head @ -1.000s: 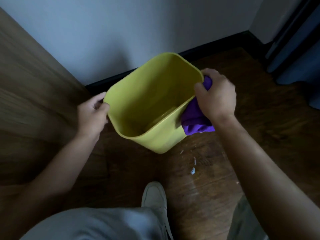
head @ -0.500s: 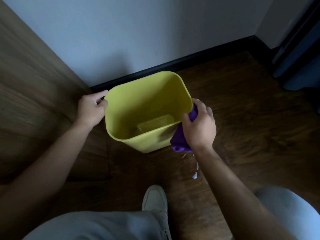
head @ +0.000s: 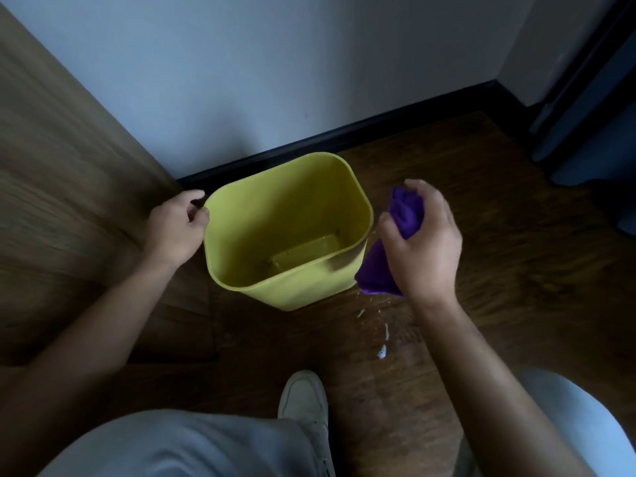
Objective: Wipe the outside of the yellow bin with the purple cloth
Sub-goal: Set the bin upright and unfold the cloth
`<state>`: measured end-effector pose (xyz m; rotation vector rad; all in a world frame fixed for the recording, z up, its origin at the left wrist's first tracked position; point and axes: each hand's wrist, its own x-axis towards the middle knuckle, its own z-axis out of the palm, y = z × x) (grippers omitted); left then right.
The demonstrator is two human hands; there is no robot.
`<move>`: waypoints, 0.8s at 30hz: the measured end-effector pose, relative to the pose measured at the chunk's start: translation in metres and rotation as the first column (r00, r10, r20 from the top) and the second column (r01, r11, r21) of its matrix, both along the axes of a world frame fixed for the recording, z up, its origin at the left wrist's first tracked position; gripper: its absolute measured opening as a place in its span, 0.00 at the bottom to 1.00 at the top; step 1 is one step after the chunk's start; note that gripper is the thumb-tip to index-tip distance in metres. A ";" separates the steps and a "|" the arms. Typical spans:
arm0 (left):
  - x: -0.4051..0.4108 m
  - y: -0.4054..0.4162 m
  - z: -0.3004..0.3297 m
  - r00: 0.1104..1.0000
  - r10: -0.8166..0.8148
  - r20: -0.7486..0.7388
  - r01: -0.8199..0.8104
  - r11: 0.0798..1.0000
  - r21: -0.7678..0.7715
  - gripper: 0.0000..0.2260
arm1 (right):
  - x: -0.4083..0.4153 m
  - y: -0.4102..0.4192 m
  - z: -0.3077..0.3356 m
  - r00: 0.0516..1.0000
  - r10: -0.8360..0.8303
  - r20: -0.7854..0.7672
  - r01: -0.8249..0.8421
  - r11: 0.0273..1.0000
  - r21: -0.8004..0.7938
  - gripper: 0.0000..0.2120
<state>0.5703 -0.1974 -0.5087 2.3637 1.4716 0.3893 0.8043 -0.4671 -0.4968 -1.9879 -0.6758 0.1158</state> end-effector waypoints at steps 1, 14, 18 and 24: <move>0.003 -0.005 0.006 1.000 -0.009 0.012 0.008 0.997 0.071 0.17 | 0.002 -0.001 0.009 0.999 0.029 -0.013 -0.029 0.999 0.045 0.26; 0.111 -0.125 0.103 0.693 -0.082 0.716 0.712 0.235 -0.662 0.23 | 0.003 0.003 0.081 0.601 0.688 -0.406 -0.158 0.600 0.784 0.27; 0.116 -0.138 0.092 0.699 -0.112 0.707 0.713 0.195 -0.674 0.13 | 0.009 -0.008 0.073 0.593 0.647 -0.480 -0.028 0.612 0.790 0.26; 0.136 -0.129 0.084 0.659 0.014 0.752 0.658 0.474 -0.585 0.12 | 0.036 -0.012 0.050 0.860 0.330 -0.388 -0.081 0.840 0.536 0.24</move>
